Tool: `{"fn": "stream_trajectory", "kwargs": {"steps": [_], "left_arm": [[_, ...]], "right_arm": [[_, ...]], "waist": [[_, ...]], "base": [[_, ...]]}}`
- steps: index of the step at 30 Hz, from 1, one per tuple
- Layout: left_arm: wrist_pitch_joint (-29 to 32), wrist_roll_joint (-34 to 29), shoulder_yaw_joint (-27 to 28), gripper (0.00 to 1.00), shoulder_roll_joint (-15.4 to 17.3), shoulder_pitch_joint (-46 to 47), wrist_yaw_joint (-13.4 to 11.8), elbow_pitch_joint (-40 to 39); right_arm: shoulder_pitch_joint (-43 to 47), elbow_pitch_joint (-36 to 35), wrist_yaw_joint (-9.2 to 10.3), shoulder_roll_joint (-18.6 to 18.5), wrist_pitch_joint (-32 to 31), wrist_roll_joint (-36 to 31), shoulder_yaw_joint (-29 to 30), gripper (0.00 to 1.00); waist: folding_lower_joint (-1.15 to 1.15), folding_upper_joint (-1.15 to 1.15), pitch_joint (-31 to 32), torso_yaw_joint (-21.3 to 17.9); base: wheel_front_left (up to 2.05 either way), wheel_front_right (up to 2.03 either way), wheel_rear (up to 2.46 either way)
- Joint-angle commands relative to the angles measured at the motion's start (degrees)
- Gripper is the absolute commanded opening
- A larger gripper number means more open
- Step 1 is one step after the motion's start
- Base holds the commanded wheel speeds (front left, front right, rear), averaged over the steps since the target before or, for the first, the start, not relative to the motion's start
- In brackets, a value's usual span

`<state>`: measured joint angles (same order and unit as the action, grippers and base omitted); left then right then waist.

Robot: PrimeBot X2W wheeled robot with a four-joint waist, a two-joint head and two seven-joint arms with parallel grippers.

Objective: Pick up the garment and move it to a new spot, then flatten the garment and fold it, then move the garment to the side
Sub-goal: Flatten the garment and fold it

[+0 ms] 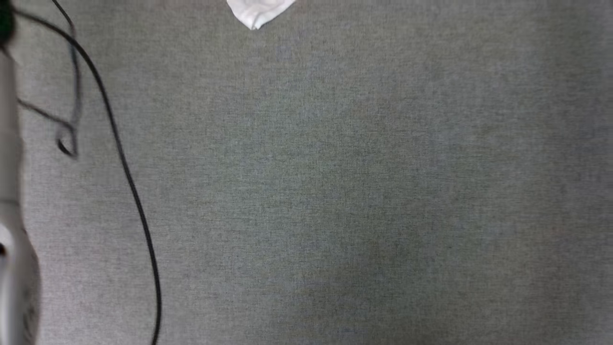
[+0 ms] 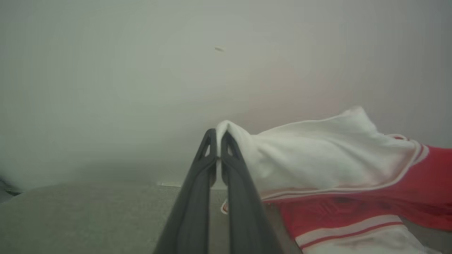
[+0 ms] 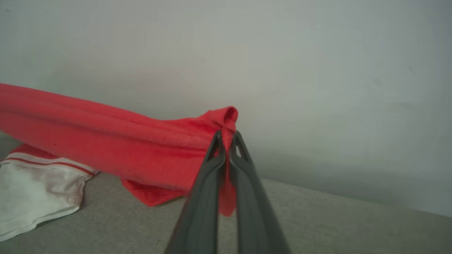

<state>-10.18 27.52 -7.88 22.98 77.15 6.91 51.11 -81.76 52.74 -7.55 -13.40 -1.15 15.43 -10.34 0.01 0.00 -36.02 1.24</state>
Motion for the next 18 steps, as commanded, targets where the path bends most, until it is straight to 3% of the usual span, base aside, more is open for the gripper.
{"fn": "stream_trajectory", "kwargs": {"steps": [1, 11, 18], "left_arm": [[-0.7, 1.1, -0.1, 0.0, -0.2, -3.8, 0.2, 0.6], [-4.0, 8.8, -1.8, 0.0, -0.3, -28.4, 0.5, -6.0], [-4.6, 12.2, -1.1, 0.0, 0.1, -45.9, 0.4, -11.6]], "right_arm": [[3.7, 0.8, 0.11, -0.3, 0.6, 1.5, -1.2, 0.0], [24.5, -1.6, 0.12, -2.8, 5.8, 10.2, -8.3, 0.0], [39.8, -5.7, 0.13, -5.1, 9.2, 14.8, -9.0, 0.0]], "waist": [[-0.01, 0.0, 1.8, -0.1], [-0.01, 0.0, 11.5, 0.0], [-0.01, 0.0, 19.3, 0.6]], "base": [[0.0, 0.0, 0.0], [0.0, 0.0, 0.0], [0.0, 0.0, 0.0]]}}
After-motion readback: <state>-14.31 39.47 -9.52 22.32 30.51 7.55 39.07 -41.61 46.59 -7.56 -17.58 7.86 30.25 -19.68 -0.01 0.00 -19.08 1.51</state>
